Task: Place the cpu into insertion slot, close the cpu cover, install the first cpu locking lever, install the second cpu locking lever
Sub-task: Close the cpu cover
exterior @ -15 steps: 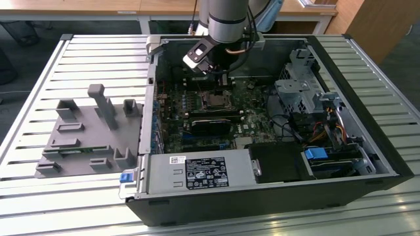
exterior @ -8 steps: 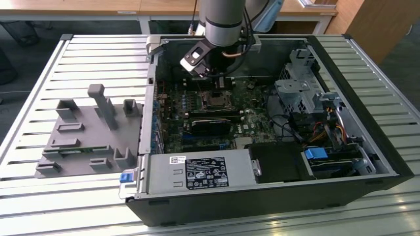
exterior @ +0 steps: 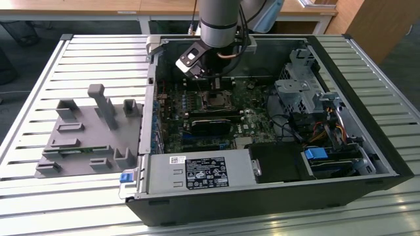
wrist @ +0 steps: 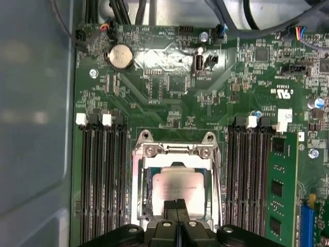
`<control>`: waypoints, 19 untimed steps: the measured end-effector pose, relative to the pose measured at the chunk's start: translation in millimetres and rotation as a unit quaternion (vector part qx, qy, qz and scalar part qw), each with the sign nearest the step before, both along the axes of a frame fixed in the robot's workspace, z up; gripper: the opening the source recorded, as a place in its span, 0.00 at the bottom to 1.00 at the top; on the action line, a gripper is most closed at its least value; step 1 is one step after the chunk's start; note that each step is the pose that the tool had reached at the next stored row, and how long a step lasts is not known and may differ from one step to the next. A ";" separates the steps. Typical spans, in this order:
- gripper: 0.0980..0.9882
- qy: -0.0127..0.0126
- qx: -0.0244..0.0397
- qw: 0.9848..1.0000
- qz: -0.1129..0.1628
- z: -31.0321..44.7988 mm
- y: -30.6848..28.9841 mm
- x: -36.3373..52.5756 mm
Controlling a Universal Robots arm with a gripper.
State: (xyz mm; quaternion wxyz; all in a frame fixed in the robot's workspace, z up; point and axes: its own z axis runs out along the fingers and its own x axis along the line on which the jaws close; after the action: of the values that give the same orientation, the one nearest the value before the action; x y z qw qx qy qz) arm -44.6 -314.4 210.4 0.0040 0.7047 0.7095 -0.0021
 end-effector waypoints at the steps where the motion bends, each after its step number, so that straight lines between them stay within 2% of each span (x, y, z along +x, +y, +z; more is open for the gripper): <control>1: 0.01 0.000 0.000 1.000 0.000 -0.5 0.0 -1.0; 10: 0.01 0.000 0.000 1.000 0.000 -6.1 0.0 -4.2; 16: 0.01 -0.002 0.000 1.000 0.000 -8.6 0.0 -5.2; 19: 0.01 -0.002 0.000 1.000 0.000 -10.4 -0.2 -5.3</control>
State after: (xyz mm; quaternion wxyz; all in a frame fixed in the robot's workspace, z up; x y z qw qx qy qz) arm -49.9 -314.6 200.0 0.0059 0.7045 0.7097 -0.0008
